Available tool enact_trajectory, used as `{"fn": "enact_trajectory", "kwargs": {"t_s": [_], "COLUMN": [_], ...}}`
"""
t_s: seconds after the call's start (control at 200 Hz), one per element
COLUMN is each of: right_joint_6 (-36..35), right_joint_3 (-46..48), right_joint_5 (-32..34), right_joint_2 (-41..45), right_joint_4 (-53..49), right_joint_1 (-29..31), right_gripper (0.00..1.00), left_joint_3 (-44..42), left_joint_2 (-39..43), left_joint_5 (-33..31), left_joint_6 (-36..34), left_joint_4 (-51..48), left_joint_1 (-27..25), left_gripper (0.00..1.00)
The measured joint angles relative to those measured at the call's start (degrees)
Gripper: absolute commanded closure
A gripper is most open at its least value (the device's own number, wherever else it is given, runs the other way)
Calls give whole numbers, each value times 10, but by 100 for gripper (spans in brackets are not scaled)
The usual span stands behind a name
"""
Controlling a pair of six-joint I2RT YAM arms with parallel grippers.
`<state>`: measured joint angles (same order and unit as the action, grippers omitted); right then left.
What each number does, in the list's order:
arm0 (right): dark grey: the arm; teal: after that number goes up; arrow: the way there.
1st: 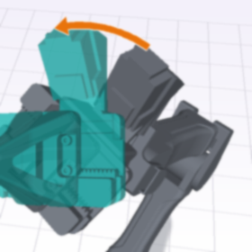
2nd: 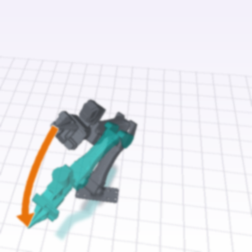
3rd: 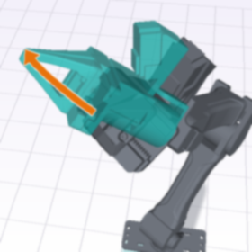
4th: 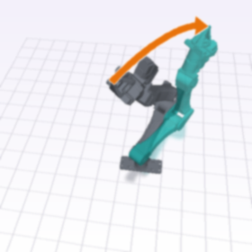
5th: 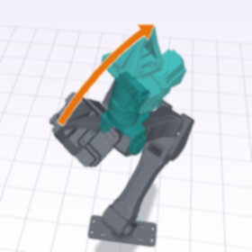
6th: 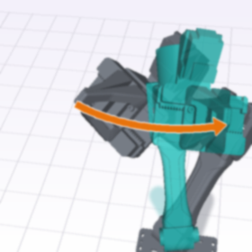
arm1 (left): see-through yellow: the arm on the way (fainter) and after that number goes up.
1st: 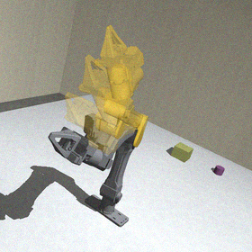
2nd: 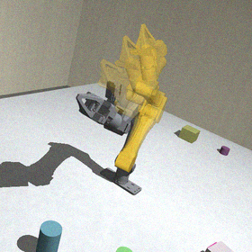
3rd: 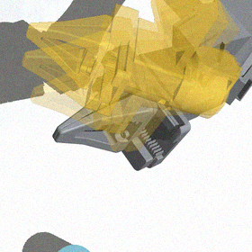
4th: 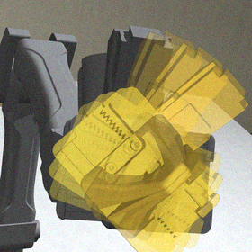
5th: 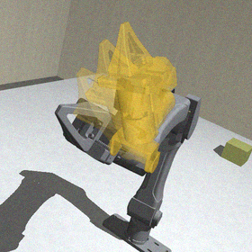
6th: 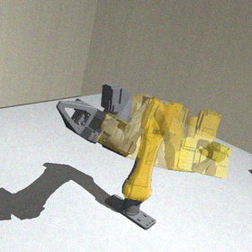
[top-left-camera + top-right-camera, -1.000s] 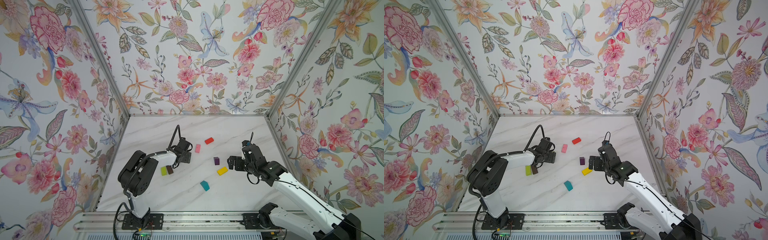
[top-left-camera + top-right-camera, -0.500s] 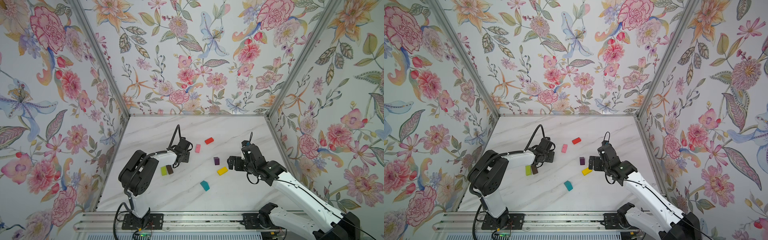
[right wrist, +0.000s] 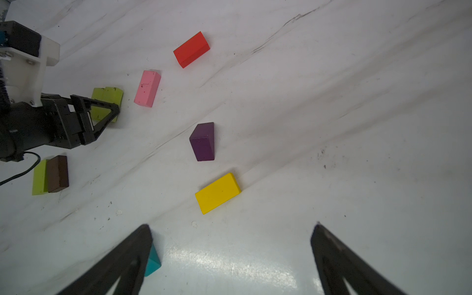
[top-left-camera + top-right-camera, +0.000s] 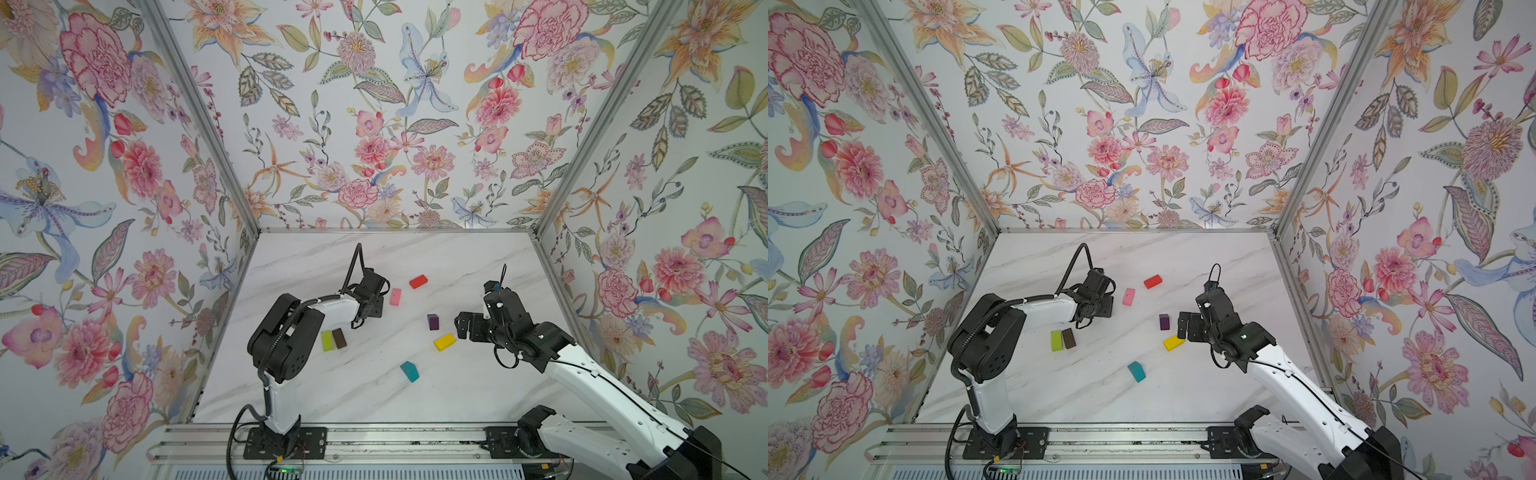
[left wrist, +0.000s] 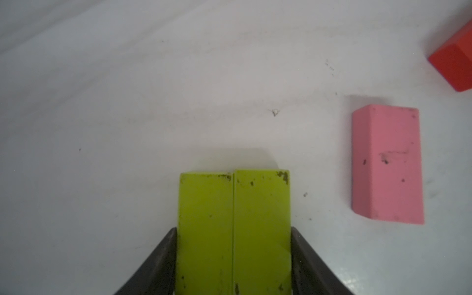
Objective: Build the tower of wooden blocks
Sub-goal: 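Open the left gripper and lift it away while the right arm rises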
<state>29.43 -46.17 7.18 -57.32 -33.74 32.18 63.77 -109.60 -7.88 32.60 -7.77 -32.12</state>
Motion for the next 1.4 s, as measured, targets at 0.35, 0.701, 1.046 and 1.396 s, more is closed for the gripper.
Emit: {"fn": "enact_trajectory", "kwargs": {"t_s": [0.35,0.701,1.046,1.396], "right_joint_6": [0,0,0,2], "right_joint_3": [0,0,2,-2], "right_joint_5": [9,9,7,-3], "right_joint_2": [0,0,26,3], "right_joint_4": [0,0,1,1], "right_joint_1": [0,0,2,29], "right_gripper": [1,1,1,1], "left_joint_3": [34,34,3,-134], "left_joint_2": [-27,-26,106,327], "left_joint_5": [0,7,32,28], "left_joint_6": [16,27,23,-2], "left_joint_4": [2,2,16,45], "left_joint_1": [4,4,3,-13], "left_gripper": [30,18,12,1]}}
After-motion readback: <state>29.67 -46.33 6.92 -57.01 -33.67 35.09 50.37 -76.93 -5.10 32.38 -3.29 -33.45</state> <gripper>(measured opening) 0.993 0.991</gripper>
